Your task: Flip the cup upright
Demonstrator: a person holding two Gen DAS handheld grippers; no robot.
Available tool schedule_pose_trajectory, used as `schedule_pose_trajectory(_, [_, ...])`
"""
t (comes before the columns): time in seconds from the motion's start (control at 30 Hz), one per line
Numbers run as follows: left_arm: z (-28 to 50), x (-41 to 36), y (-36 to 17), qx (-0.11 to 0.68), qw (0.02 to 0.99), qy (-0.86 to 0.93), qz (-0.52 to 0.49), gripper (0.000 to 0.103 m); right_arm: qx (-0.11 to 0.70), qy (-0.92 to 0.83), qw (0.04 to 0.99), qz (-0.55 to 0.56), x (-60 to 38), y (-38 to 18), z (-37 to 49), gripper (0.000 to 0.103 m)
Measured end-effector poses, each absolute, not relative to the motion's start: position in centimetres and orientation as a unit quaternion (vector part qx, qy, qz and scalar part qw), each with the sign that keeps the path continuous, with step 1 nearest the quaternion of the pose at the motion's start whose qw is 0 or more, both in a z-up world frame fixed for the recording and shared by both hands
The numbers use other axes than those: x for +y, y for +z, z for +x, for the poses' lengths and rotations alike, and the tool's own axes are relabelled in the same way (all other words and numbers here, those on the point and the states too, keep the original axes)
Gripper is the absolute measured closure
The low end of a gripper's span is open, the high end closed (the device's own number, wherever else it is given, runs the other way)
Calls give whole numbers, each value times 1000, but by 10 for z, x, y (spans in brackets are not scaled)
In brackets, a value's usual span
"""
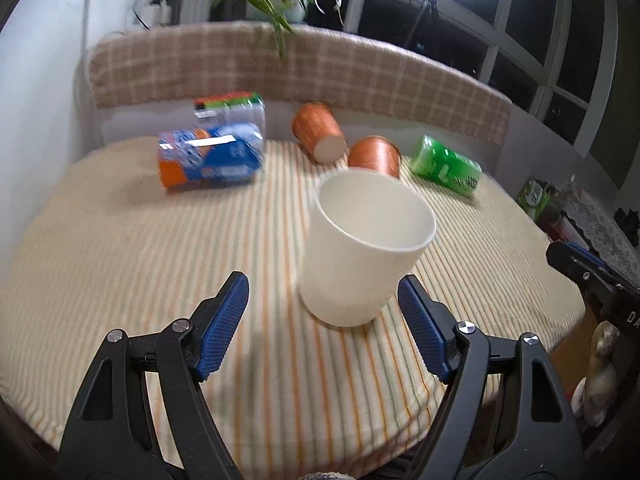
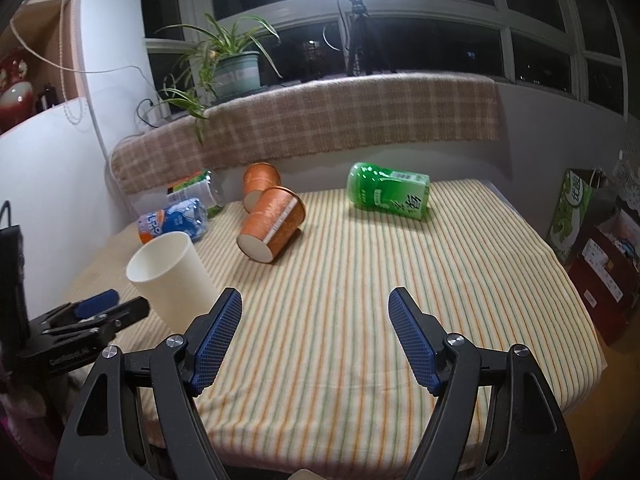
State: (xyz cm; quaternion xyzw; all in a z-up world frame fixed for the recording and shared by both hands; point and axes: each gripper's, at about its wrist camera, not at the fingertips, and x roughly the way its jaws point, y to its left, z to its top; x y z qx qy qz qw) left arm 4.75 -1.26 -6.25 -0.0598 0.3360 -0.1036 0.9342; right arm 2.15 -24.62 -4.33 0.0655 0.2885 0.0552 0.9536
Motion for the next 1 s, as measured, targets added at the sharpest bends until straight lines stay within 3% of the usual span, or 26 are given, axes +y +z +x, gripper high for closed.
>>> schedule_pose_trajectory(0.17, [31, 1, -40, 282, 955, -73, -62, 24, 268, 69, 959, 59, -235, -36, 18, 22])
schedule_pose_trajectory(0.3, [18, 10, -21, 230, 971, -45, -56, 5, 246, 75, 965, 48, -224, -29, 14, 21])
schedule_pose_trajectory(0.47, [2, 15, -3, 183, 982, -20, -44, 0, 218, 78, 972, 44, -216, -22, 9, 20])
schedule_pose_trajectory(1.0, [-8, 13, 6, 165, 986, 1, -26, 0, 205, 65, 975, 44, -212, -18, 8, 20])
